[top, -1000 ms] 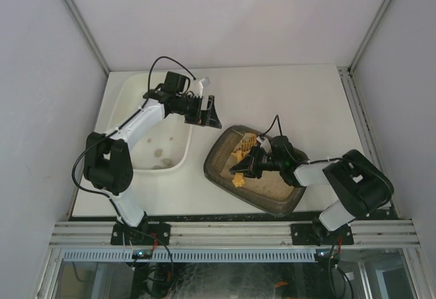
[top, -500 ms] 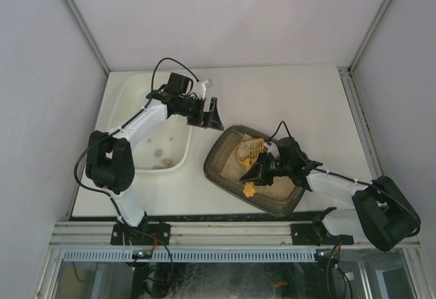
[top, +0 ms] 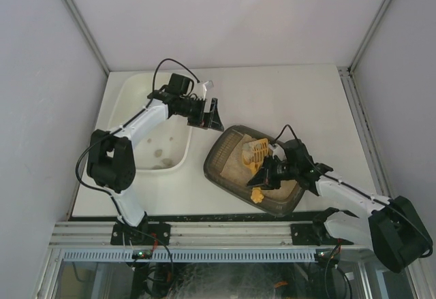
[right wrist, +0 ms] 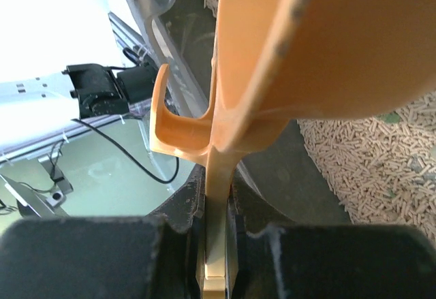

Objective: Clean the litter box

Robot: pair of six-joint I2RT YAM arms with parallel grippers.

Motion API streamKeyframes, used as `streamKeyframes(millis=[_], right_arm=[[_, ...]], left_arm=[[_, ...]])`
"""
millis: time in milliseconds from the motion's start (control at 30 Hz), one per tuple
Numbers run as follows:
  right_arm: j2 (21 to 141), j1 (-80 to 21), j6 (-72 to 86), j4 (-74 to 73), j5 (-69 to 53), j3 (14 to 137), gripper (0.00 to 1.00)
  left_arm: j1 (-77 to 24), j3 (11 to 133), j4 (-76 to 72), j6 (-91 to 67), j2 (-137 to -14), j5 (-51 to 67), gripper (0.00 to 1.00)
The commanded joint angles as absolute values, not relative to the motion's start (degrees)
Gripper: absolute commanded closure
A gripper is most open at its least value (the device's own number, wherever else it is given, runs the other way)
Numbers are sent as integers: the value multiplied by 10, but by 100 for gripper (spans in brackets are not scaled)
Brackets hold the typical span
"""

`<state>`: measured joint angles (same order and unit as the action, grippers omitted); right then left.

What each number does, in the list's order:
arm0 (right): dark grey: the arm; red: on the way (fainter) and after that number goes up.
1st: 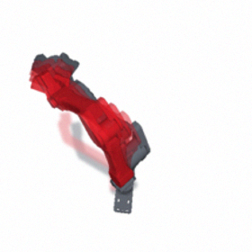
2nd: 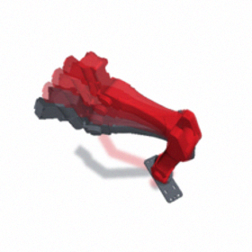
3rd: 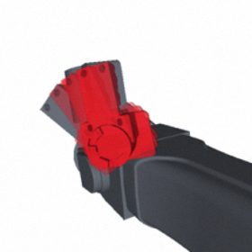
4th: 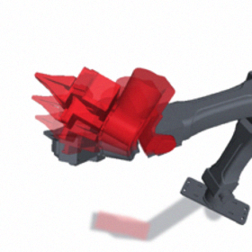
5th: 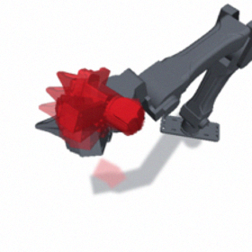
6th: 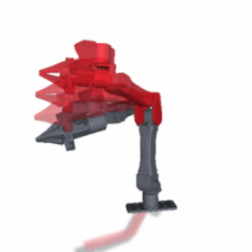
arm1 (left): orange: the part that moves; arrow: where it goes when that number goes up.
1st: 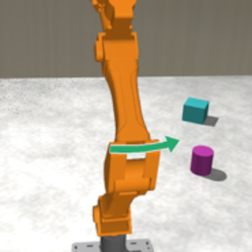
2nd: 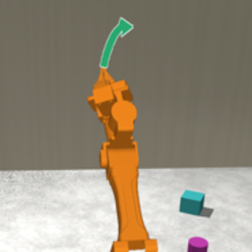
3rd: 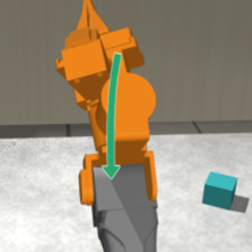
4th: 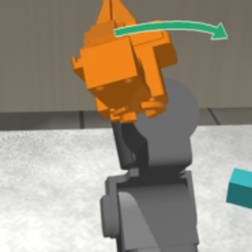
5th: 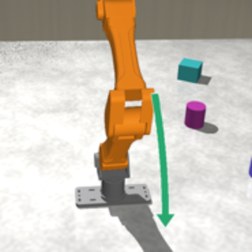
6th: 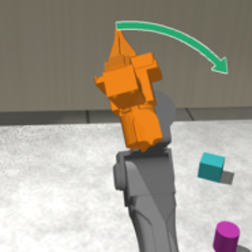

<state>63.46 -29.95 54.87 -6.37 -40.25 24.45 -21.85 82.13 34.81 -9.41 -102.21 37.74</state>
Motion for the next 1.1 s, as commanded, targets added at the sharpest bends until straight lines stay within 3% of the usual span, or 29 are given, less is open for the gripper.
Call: streamKeyframes(millis=[0,700,900,1067], right_arm=[[585,-293,483,-95,-406,224,100],[308,-268,542,72,-507,114,100],[328,-326,512,38,-451,116,100],[331,-302,527,32,-421,101,100]], left_arm=[[-221,817,346,-78,-1023,385,0],[-221,864,491,52,-993,370,0],[-221,872,549,100,-971,363,0],[-221,877,585,128,-950,358,0]])
